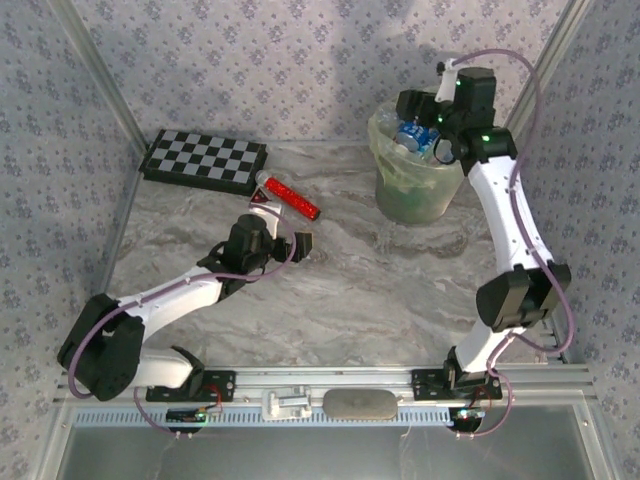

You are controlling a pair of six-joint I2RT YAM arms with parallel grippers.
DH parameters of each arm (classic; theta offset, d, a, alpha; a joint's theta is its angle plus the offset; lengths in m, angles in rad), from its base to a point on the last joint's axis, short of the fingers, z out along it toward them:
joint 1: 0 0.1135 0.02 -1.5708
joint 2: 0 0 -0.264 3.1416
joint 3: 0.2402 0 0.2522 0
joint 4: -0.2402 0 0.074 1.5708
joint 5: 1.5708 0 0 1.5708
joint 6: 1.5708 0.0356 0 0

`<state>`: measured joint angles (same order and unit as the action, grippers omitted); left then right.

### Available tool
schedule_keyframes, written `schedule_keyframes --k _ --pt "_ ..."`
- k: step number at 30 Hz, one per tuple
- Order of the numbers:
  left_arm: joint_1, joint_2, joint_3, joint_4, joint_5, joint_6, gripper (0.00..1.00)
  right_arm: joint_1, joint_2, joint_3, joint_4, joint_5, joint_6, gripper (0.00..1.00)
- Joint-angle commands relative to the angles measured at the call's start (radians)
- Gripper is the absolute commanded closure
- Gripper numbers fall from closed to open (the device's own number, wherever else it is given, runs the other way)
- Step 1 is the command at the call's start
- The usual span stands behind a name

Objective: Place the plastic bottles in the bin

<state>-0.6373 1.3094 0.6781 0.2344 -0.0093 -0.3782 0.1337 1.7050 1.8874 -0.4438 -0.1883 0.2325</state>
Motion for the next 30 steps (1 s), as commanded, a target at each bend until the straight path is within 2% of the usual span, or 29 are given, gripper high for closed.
schedule_keyframes --k 1,9,17,19,27,30 --pt "-0.005 -0.045 0.021 -0.012 -0.02 0.001 0.0 -0.007 0.057 0.027 0.002 -0.049 0.039 0.23" --pt "-0.005 -0.082 0.001 -0.026 -0.051 0.005 0.0 -0.047 0.154 0.053 -0.017 -0.059 0.073 0.23" --pt "-0.005 -0.101 -0.007 -0.033 -0.068 0.002 0.0 -0.07 0.279 0.218 -0.121 -0.078 0.068 0.26" --pt "-0.005 -0.11 -0.013 -0.033 -0.077 0.001 0.0 -0.058 0.27 0.216 -0.133 -0.029 0.037 0.26" --pt "-0.003 -0.123 -0.022 -0.04 -0.095 0.007 0.0 -0.034 0.186 0.122 -0.185 0.292 -0.103 0.27" --pt "-0.003 -0.122 -0.02 -0.037 -0.094 0.006 0.0 -0.033 0.153 0.087 -0.184 0.356 -0.132 0.27"
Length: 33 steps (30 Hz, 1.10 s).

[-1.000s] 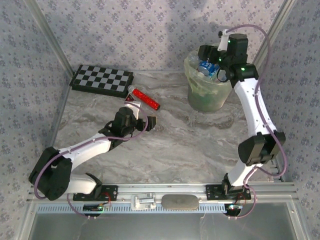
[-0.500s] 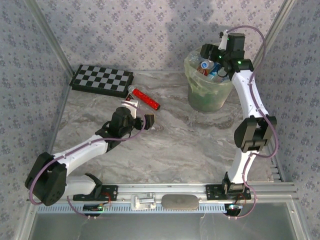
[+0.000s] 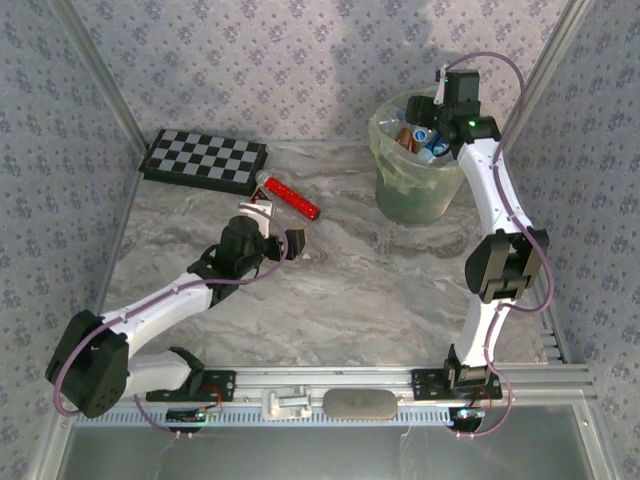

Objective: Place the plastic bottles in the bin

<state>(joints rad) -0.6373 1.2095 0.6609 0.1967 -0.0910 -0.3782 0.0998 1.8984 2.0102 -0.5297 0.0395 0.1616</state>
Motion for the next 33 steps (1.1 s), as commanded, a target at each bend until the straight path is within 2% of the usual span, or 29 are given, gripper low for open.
schedule_keyframes --k 1,3,8,11,15,16,17,18,26,33 --pt "-0.001 -0.021 -0.001 0.002 -0.013 0.006 0.0 0.0 -0.051 -0.044 -0.092 0.135 -0.067 0.27" --pt "-0.002 -0.019 0.002 0.003 -0.015 0.005 0.0 -0.003 -0.068 -0.051 -0.077 0.132 -0.075 0.27" --pt "-0.002 -0.024 0.012 -0.008 -0.023 0.005 0.0 0.0 -0.076 0.013 -0.076 0.031 -0.089 0.25" --pt "-0.001 -0.044 0.013 -0.025 -0.047 0.008 0.0 0.0 -0.094 0.055 -0.079 -0.029 -0.086 0.22" --pt "0.015 -0.084 -0.007 -0.036 -0.086 -0.005 0.0 0.002 -0.173 0.021 -0.055 -0.064 -0.074 0.17" --pt "0.024 -0.094 -0.013 -0.036 -0.094 -0.01 0.0 0.003 -0.2 -0.008 -0.036 -0.07 -0.073 0.16" --pt "0.034 -0.103 -0.02 -0.037 -0.103 -0.019 0.0 0.004 -0.235 -0.049 -0.015 -0.081 -0.07 0.1" --pt "0.046 -0.114 -0.027 -0.041 -0.114 -0.028 0.0 0.004 -0.272 -0.097 0.004 -0.089 -0.067 0.0" --pt "0.17 -0.184 -0.058 -0.137 -0.262 -0.062 0.0 0.017 -0.6 -0.55 0.16 -0.134 -0.058 0.0" --pt "0.273 -0.191 -0.084 -0.151 -0.412 -0.04 0.0 0.057 -0.848 -0.951 0.253 -0.015 -0.06 0.0"
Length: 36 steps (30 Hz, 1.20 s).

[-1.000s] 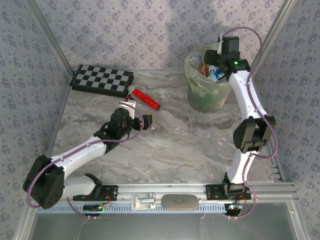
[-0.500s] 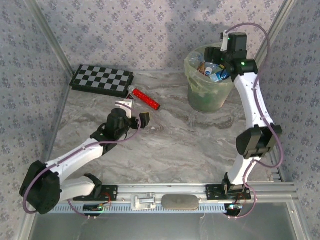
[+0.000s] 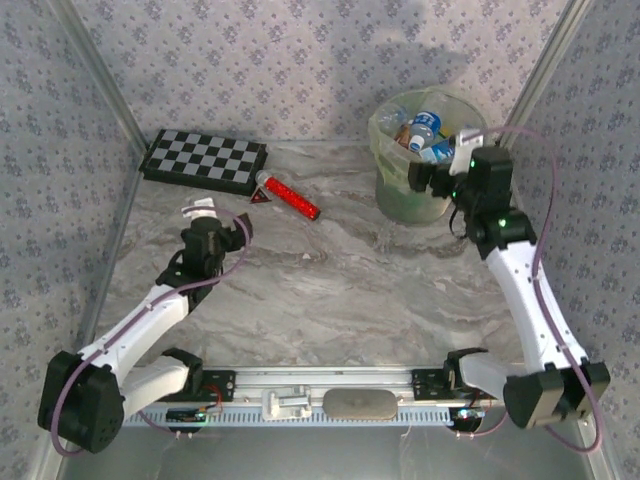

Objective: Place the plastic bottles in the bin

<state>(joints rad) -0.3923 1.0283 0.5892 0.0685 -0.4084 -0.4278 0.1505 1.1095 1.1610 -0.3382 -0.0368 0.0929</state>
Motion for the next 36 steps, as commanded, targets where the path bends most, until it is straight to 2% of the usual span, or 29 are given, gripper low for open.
schedule_keyframes --k 1,5,9,13,19,22,27,28,31,33,34,35,36 --pt "0.038 -0.007 -0.016 -0.013 -0.097 0.026 0.0 0.007 -0.08 -0.162 0.083 0.077 0.008 0.0" --pt "0.06 0.014 -0.029 0.036 -0.13 0.121 0.0 0.009 -0.114 -0.384 0.201 0.146 0.0 0.0" --pt "0.089 0.066 -0.032 0.071 -0.194 0.185 0.0 0.0 -0.044 -0.521 0.337 0.197 -0.037 0.0" --pt "0.119 0.112 -0.042 0.112 -0.247 0.234 0.0 -0.025 0.078 -0.571 0.482 0.233 -0.085 0.0" --pt "0.185 0.172 -0.085 0.219 -0.254 0.276 0.0 -0.066 0.242 -0.608 0.713 0.252 -0.118 0.0" --pt "0.21 0.207 -0.12 0.298 -0.232 0.294 0.0 -0.077 0.301 -0.624 0.821 0.288 -0.15 0.0" --pt "0.228 0.309 -0.182 0.531 -0.219 0.372 0.0 -0.1 0.391 -0.698 1.027 0.297 -0.143 0.0" --pt "0.231 0.317 -0.174 0.528 -0.199 0.386 0.0 -0.103 0.388 -0.697 1.024 0.299 -0.133 0.0" --pt "0.234 0.367 -0.199 0.681 -0.126 0.447 0.0 -0.141 0.383 -0.728 1.047 0.223 -0.098 0.0" --pt "0.253 0.427 -0.208 0.77 -0.057 0.442 0.0 -0.173 0.428 -0.805 1.234 0.188 -0.086 0.0" --pt "0.257 0.468 -0.203 0.814 -0.045 0.455 0.0 -0.167 0.435 -0.81 1.272 0.207 -0.086 0.0" --pt "0.262 0.471 -0.189 0.795 -0.036 0.448 0.0 -0.169 0.41 -0.792 1.194 0.205 -0.08 0.0" --pt "0.277 0.448 -0.171 0.707 -0.006 0.425 0.0 -0.169 0.411 -0.791 1.178 0.207 -0.082 0.0"
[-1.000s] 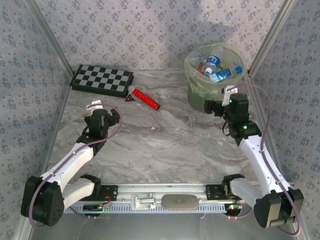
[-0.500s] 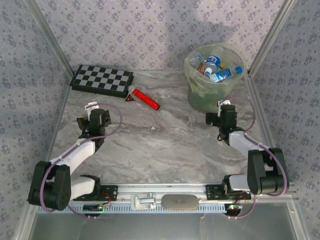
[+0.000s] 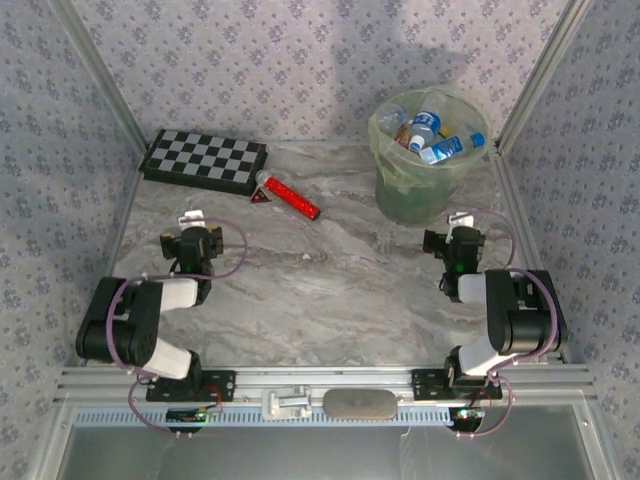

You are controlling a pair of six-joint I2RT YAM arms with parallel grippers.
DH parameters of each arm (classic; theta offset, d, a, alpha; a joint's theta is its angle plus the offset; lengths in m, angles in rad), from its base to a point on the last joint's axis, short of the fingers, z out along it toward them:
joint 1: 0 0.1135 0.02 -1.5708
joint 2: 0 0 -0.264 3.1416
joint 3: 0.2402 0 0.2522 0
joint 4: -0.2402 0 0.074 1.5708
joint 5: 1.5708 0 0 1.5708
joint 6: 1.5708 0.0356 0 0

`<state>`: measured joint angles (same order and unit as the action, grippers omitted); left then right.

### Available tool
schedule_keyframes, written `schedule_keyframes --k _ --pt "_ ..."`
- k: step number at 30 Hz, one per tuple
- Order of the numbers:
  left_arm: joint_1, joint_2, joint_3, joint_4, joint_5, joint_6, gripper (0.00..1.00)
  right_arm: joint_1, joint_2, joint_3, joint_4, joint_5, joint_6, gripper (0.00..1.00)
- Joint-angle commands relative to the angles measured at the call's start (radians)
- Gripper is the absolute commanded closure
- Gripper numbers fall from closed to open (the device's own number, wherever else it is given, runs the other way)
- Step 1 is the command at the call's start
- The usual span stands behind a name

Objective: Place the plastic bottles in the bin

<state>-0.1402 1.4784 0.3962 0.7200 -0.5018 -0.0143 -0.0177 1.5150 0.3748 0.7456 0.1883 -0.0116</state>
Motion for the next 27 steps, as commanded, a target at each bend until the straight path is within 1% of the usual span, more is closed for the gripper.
schedule_keyframes --k 1,2,3,4,5,6,7,8,9,10,12,14,15,17,18,22,24,27 --pt "0.036 0.004 0.012 0.078 0.108 0.011 0.0 0.005 0.017 -0.012 0.136 -0.012 0.015 0.0" --pt "0.037 0.008 0.003 0.109 0.106 0.013 0.0 0.01 0.01 -0.002 0.113 -0.002 0.012 0.0" --pt "0.038 -0.004 -0.001 0.092 0.112 0.006 0.0 0.017 0.007 0.003 0.089 0.01 0.011 0.0" --pt "0.042 -0.003 -0.015 0.118 0.119 0.005 0.0 0.016 0.014 -0.003 0.117 0.009 0.009 0.0" --pt "0.048 -0.001 -0.029 0.148 0.14 0.003 0.0 0.018 0.01 0.0 0.104 0.011 0.009 0.0" --pt "0.072 -0.001 -0.042 0.154 0.188 -0.013 0.0 0.016 0.009 0.0 0.102 0.009 0.01 0.0" --pt "0.091 0.033 -0.054 0.196 0.233 -0.023 0.0 0.018 0.011 -0.001 0.112 0.011 0.009 0.0" --pt "0.1 0.092 -0.061 0.311 0.235 -0.013 0.0 0.018 0.007 -0.001 0.105 0.01 0.009 0.0" --pt "0.099 0.067 -0.042 0.238 0.234 -0.021 0.0 0.018 0.01 -0.002 0.108 0.01 0.009 0.0" --pt "0.099 0.034 -0.017 0.128 0.245 -0.031 0.0 0.018 0.009 -0.001 0.108 0.01 0.009 0.0" --pt "0.091 0.073 -0.029 0.216 0.236 -0.008 0.0 0.016 0.009 -0.003 0.108 0.008 0.009 0.0" --pt "0.087 0.053 -0.018 0.158 0.229 -0.013 0.0 0.018 0.008 -0.002 0.107 0.01 0.009 0.0" --pt "0.087 0.064 -0.024 0.192 0.226 -0.01 0.0 0.018 0.008 -0.001 0.107 0.01 0.009 0.0" --pt "0.087 0.055 -0.018 0.162 0.226 -0.014 0.0 0.018 0.009 -0.001 0.107 0.01 0.009 0.0" --pt "0.087 0.06 -0.022 0.181 0.225 -0.012 0.0 0.018 0.01 -0.001 0.107 0.01 0.009 0.0" --pt "0.087 0.057 -0.019 0.165 0.225 -0.014 0.0 0.016 0.01 0.001 0.104 0.007 0.01 0.0" --pt "0.091 0.059 -0.014 0.161 0.192 -0.03 0.0 0.016 0.01 0.0 0.104 0.007 0.01 0.0" --pt "0.102 0.057 -0.008 0.147 0.211 -0.038 0.0 0.016 0.01 -0.002 0.106 0.008 0.009 0.0"
